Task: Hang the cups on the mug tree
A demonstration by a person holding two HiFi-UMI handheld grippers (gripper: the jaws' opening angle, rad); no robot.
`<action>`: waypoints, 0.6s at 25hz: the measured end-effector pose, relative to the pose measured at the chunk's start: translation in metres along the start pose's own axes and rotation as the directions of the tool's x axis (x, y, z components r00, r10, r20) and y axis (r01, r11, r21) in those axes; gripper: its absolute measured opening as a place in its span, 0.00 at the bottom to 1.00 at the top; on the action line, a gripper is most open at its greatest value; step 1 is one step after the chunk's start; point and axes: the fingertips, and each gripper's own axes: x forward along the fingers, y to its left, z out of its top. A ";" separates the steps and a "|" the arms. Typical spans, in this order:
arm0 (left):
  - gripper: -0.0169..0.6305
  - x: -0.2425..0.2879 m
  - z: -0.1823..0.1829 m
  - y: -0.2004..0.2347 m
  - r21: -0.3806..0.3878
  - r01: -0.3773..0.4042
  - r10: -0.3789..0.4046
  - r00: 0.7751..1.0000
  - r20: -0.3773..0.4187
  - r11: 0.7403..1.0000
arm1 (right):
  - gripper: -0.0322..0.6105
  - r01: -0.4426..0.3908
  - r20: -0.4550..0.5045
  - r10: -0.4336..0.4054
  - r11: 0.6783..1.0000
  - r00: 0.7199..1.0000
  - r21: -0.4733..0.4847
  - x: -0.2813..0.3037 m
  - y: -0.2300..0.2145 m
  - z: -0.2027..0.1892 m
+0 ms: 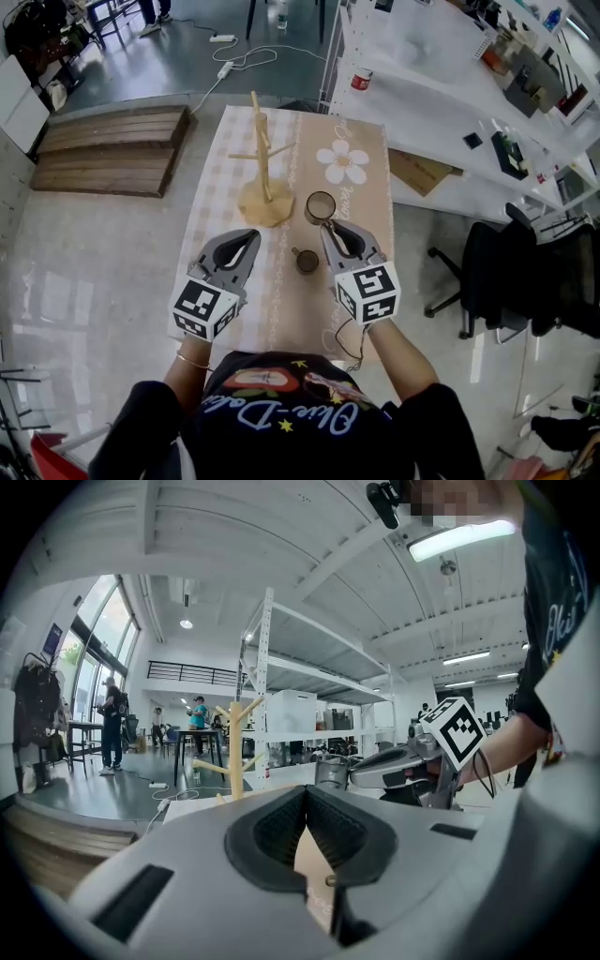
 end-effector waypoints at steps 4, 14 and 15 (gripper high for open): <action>0.04 -0.001 -0.001 0.004 -0.005 0.006 -0.006 1.000 0.001 1.000 | 0.13 0.004 0.000 -0.004 1.000 1.000 -0.010 0.005 0.001 0.005; 0.04 -0.005 -0.003 0.023 -0.060 -0.004 0.006 1.000 0.022 0.998 | 0.13 0.022 -0.016 -0.023 0.999 1.000 -0.038 0.020 -0.001 0.013; 0.04 -0.005 -0.003 0.025 -0.061 -0.006 0.007 1.000 0.021 0.998 | 0.13 0.023 -0.017 -0.024 0.999 1.000 -0.039 0.021 -0.001 0.013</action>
